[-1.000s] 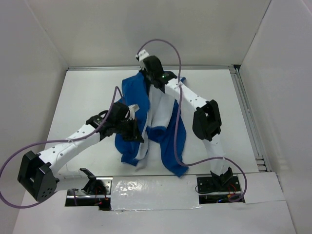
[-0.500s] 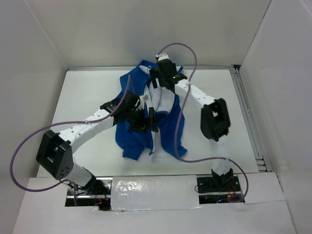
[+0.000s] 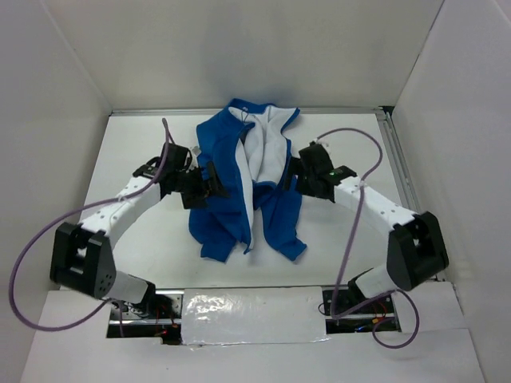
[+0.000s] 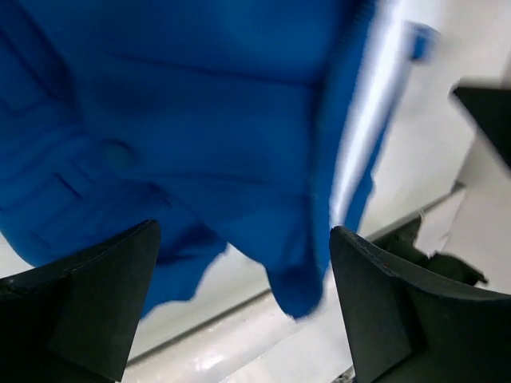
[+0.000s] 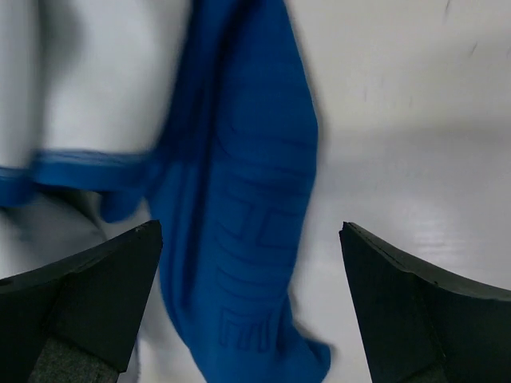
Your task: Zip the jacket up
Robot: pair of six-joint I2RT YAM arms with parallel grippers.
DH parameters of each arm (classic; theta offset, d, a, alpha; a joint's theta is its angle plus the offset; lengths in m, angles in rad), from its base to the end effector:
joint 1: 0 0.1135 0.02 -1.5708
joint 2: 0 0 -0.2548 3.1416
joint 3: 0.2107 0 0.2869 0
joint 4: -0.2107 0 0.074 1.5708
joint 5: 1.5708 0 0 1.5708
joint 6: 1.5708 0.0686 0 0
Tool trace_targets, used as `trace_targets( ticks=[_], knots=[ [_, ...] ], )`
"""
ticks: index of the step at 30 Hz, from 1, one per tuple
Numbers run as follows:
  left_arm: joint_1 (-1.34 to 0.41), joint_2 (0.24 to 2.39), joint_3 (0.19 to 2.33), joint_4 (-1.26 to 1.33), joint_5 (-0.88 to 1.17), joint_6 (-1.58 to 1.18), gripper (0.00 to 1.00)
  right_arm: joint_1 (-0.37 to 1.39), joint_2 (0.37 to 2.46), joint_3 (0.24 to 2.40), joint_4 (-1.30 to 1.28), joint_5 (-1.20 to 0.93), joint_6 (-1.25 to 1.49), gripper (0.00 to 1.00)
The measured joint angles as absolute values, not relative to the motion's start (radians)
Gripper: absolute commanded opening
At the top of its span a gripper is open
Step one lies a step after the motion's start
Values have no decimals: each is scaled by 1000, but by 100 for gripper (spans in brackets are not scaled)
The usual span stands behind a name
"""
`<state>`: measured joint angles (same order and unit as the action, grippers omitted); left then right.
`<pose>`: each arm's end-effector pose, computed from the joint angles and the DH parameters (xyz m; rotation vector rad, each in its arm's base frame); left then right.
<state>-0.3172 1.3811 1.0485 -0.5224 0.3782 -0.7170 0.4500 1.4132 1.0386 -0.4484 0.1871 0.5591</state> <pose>0.3219 -0.1323 0.2249 -0.3281 2.5405 -0.8975 0.3290 0.1448 0.2147 0.2181 2.3805 0.2569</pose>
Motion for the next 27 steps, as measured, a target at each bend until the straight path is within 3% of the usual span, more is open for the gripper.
trace_targets(
  ticks=[6, 11, 13, 14, 15, 16, 18, 19, 27],
  knots=[
    [-235, 1631, 1061, -498, 386, -724, 92, 468, 1559, 1009, -497, 96, 622, 98],
    [-206, 1784, 1118, -499, 390, -735, 68, 480, 1634, 1046, -503, 82, 666, 84],
    [-196, 1835, 1152, -495, 395, -736, 49, 481, 1657, 1045, -508, 71, 679, 74],
    [-191, 1863, 1171, -493, 402, -732, 34, 481, 1665, 1039, -509, 66, 688, 60],
    [-185, 1885, 1187, -492, 409, -735, 8, 480, 1667, 1031, -510, 66, 692, 52],
    [-179, 1906, 1203, -492, 421, -732, 0, 475, 1667, 1018, -510, 65, 701, 35],
    [-166, 1931, 1222, -488, 452, -717, 0, 465, 1663, 989, -510, 66, 713, 8],
    [-159, 1933, 1223, -487, 459, -714, 0, 455, 1658, 974, -510, 68, 716, 0],
    [-2, 1819, 1218, -535, 391, -711, 0, 184, 1451, 907, -596, 181, 742, 0]
  ],
)
